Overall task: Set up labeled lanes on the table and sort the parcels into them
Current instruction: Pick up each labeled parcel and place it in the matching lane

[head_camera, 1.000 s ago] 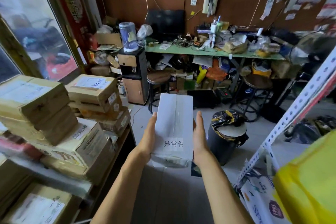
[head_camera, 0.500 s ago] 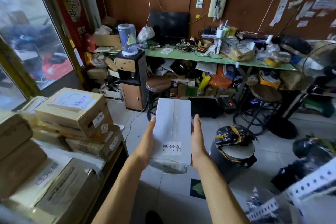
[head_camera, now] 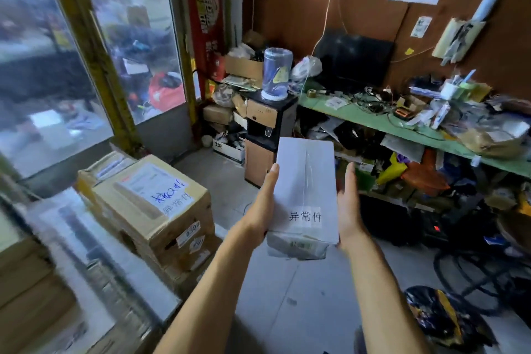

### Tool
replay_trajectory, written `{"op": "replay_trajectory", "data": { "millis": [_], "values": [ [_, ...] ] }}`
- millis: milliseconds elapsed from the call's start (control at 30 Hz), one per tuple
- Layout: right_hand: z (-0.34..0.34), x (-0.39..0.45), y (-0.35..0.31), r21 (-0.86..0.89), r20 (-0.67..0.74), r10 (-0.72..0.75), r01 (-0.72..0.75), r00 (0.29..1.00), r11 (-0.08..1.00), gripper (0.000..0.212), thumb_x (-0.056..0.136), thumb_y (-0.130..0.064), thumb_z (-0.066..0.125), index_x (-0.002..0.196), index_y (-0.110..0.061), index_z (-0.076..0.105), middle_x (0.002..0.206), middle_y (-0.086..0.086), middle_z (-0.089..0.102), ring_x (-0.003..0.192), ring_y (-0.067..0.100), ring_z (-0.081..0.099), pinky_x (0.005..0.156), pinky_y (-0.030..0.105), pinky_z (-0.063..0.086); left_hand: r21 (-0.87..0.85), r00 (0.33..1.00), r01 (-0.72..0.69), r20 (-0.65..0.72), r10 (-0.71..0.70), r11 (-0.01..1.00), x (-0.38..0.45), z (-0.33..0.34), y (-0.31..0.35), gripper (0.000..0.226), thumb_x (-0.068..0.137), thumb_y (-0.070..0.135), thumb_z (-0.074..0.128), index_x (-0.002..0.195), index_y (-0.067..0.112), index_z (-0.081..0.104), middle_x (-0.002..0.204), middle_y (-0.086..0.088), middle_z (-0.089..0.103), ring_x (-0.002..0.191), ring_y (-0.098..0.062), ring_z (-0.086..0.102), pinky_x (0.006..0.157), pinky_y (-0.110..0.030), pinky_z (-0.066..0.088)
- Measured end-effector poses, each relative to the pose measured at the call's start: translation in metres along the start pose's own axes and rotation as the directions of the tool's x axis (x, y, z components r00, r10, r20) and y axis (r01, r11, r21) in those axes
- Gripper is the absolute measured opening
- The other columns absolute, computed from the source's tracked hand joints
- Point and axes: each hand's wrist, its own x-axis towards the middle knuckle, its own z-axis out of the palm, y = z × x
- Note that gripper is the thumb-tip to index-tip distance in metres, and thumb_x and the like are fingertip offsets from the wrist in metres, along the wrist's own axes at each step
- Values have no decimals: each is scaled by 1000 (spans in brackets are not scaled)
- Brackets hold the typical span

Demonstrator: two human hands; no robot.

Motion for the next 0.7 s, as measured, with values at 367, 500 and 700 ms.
{"op": "replay_trajectory", "data": {
  "millis": [367, 500, 700],
  "values": [
    [100, 122, -66, -3, 454, -148, 168, 879, 986, 100, 62, -89, 69, 144, -32, 58, 147, 2, 60, 139, 25, 53, 117, 48, 37, 1, 961, -180, -213, 176, 984, 21, -79, 79, 94, 70, 100, 39, 151, 54, 32, 161, 14, 36, 150, -18, 33, 122, -58, 21],
    [155, 156, -83, -46, 545, -176, 239, 819, 970, 100, 72, -86, 65, 150, -26, 53, 149, 6, 58, 139, 26, 54, 119, 49, 37, 87, 887, -262, -370, 276, 961, 17, -102, 114, 103, 66, 101, 37, 155, 50, 26, 165, 13, 27, 153, -19, 25, 122, -61, 18],
    [254, 166, -103, 1, 688, -247, 339, 682, 941, 46, 109, -50, 29, 126, -21, 59, 92, -16, 78, 86, -8, 71, 69, 11, 54, 174, 731, -255, -609, 307, 951, 12, -149, 166, 101, 61, 103, 32, 150, 57, 29, 164, 11, 31, 151, -24, 30, 116, -70, 22]
  ]
}}
